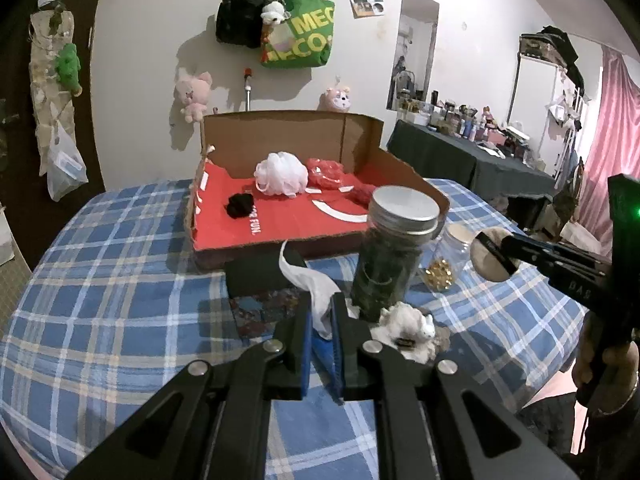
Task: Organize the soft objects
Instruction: 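Carry the tissue with the left tool while the right carries the makeup puff to the box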
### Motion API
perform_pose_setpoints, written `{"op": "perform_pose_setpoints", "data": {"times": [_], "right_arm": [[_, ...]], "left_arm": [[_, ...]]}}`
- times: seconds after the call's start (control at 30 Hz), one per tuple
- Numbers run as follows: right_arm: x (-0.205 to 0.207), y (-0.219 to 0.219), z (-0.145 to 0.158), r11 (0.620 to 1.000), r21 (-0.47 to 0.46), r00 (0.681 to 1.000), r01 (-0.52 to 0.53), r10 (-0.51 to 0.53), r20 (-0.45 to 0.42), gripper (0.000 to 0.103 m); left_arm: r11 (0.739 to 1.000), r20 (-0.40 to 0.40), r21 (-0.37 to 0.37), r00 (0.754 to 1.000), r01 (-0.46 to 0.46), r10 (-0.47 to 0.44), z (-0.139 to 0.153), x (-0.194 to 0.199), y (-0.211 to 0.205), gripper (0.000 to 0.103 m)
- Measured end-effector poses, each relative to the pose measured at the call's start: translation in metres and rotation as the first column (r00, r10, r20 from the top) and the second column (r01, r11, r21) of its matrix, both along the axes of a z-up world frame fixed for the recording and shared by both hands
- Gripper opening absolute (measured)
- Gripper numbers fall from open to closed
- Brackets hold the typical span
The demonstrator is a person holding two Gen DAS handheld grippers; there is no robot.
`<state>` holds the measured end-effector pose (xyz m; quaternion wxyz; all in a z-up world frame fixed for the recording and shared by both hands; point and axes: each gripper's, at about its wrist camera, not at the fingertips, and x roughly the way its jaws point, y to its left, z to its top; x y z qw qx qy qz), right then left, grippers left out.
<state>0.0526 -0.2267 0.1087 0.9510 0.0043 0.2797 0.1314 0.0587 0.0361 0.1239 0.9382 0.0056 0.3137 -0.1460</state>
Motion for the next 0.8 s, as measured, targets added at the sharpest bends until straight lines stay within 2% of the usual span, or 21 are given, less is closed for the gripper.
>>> {"op": "perform_pose_setpoints", "data": {"times": [0.47, 0.8], "right_arm": [[0.027, -0.002, 0.019, 1.000, -0.010, 1.000, 0.005, -0.004, 0.025, 0.009], [0.066, 0.002, 0.025, 0.999, -0.026, 1.000, -0.025, 0.025, -0.001, 0.009]], "left_arm": [[1.000, 0.032, -0.002, 0.999, -0.021, 0.021, 0.022, 0.027, 0.011, 0.009], [1.000, -0.003, -0.014, 1.000, 0.008, -0.008, 0.024, 0.066, 0.011, 0.009]]}}
